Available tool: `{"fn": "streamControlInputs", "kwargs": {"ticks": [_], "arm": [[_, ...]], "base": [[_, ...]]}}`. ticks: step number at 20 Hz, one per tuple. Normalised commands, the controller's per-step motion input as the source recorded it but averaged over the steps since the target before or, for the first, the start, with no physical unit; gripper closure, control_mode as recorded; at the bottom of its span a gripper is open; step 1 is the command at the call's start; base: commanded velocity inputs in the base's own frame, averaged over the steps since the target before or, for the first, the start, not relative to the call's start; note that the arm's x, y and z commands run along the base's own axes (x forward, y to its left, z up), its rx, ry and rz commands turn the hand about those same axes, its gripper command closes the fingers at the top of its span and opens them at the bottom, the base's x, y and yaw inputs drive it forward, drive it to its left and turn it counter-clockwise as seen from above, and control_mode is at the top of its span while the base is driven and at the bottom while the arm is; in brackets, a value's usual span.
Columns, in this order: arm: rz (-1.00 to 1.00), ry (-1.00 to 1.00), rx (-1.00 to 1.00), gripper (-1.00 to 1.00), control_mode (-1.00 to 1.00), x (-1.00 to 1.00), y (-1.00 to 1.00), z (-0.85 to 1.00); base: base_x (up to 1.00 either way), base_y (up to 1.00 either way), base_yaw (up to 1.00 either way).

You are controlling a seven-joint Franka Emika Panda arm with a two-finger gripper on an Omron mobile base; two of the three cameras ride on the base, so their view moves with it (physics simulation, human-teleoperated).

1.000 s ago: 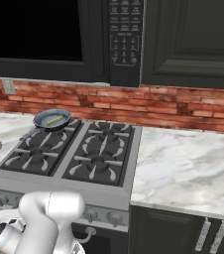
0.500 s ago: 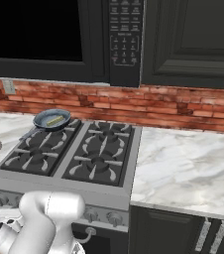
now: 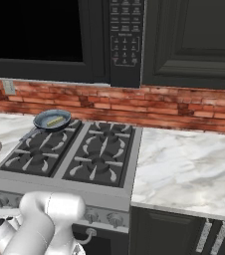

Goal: Pick up the butter stick and place it in the pan. Then turn on the burner for the pan.

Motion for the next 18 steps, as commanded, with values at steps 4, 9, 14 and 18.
{"fn": "streamControlInputs", "kwargs": {"ticks": [4,9,14,18], "arm": [[0.00,0.13,-0.14,1.00,-1.00,0.07,0.05,-0.01],[0.00,0.06,-0.20,1.00,-1.00,0.00,0.09,-0.05],[0.00,0.02,-0.23,1.00,-1.00,0.00,0.12,-0.07],[0.00,0.00,-0.22,1.00,-1.00,0.00,0.08,-0.01]], "base": [[0.00,0.00,0.00],[0.00,0.00,0.00],[0.00,0.00,0.00],[0.00,0.00,0.00]]}}
